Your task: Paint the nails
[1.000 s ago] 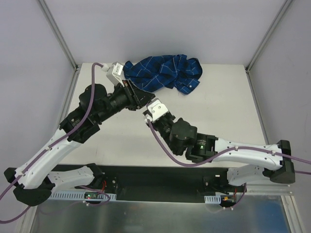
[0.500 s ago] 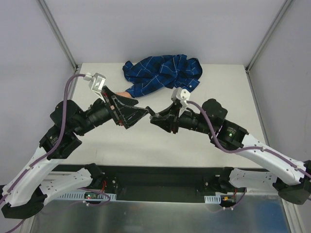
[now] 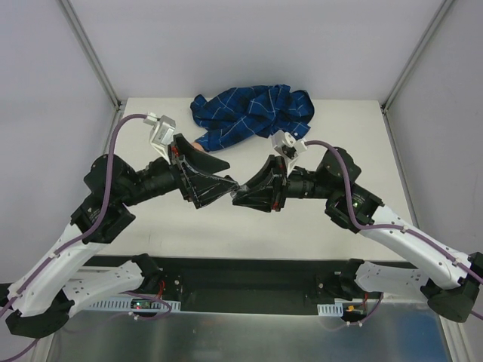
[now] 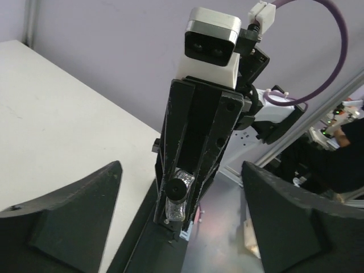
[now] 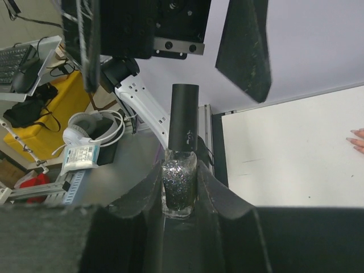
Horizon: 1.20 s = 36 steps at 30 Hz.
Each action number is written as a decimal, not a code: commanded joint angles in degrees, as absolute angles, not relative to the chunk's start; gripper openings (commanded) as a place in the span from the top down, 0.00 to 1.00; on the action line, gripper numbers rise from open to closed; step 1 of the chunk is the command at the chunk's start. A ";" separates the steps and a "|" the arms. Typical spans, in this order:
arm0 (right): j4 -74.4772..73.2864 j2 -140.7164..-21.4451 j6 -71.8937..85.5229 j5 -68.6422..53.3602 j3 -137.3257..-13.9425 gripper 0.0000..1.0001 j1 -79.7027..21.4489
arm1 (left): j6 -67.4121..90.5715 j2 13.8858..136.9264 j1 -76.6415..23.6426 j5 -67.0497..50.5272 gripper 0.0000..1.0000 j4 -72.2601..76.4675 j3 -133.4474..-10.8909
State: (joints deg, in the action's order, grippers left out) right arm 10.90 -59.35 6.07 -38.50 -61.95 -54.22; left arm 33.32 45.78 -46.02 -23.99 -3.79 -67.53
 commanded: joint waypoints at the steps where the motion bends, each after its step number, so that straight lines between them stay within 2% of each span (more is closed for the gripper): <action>1: 16.96 -58.97 8.44 -38.94 -62.84 1.00 -53.88 | 34.80 47.98 -45.53 -29.09 0.24 1.93 -68.38; 10: 17.05 -58.62 7.82 -31.65 -62.67 1.00 -53.79 | 34.19 49.92 -45.53 -30.15 0.59 1.93 -68.73; 11: 16.44 -58.45 7.47 -30.94 -62.75 1.00 -53.88 | 34.10 50.01 -45.61 -29.97 0.72 1.76 -68.82; 13: 15.04 -58.36 5.46 -27.44 -63.37 1.00 -54.31 | 33.66 50.80 -45.61 -28.05 0.88 0.27 -69.52; 14: 12.07 -58.10 4.06 -22.98 -63.80 1.00 -55.71 | 33.58 51.76 -45.62 -26.91 1.00 -1.13 -70.57; 16: 2.97 -58.27 -4.36 -12.55 -67.13 1.00 -59.65 | 33.92 52.82 -45.62 -22.10 1.00 -4.73 -71.89; 17: -0.14 -58.88 -9.53 12.40 -68.98 1.00 -68.73 | 34.97 53.87 -45.62 -20.06 1.00 -5.88 -73.11; 18: -3.05 -62.02 -15.06 28.49 -71.34 1.00 -74.82 | 35.85 54.49 -45.62 -17.95 1.00 -6.93 -73.73; 19: 0.40 -65.44 -29.04 43.53 -74.67 1.00 -80.36 | 36.99 55.10 -45.62 -12.88 1.00 -9.47 -74.26; 20: 6.01 -68.35 -36.14 62.21 -75.66 1.00 -86.42 | 39.61 56.41 -45.62 -10.83 1.00 -10.54 -75.22; 21: 11.55 -72.73 -42.30 65.88 -76.02 1.00 -87.53 | 40.77 57.12 -45.62 -9.07 1.00 -11.68 -75.76; 22: 19.52 -73.64 -50.19 67.22 -75.50 1.00 -88.24 | 41.65 57.82 -45.62 -8.10 1.00 -12.39 -76.28; 23: 19.42 -74.00 -50.01 65.23 -75.59 1.00 -88.68 | 43.14 59.05 -45.62 -7.65 1.00 -13.00 -77.07; 25: 12.79 -73.05 -45.81 60.58 -76.20 1.00 -88.59 | 43.85 60.02 -45.53 -8.17 1.00 -13.18 -77.78; 31: 6.26 -65.93 -31.92 37.91 -71.64 1.00 -84.65 | 44.03 60.47 -45.61 -10.54 0.99 -13.18 -78.05; 34: 2.83 -62.67 -25.85 25.35 -69.97 1.00 -80.43 | 43.33 59.33 -45.62 -12.13 0.74 -13.01 -77.35; 35: 2.03 -61.36 -24.53 18.87 -69.61 1.00 -78.07 | 42.46 58.63 -45.62 -12.74 0.49 -12.92 -77.00; 36: 1.50 -60.65 -21.74 16.20 -68.74 1.00 -77.00 | 41.93 58.19 -45.53 -13.70 0.40 -12.75 -76.91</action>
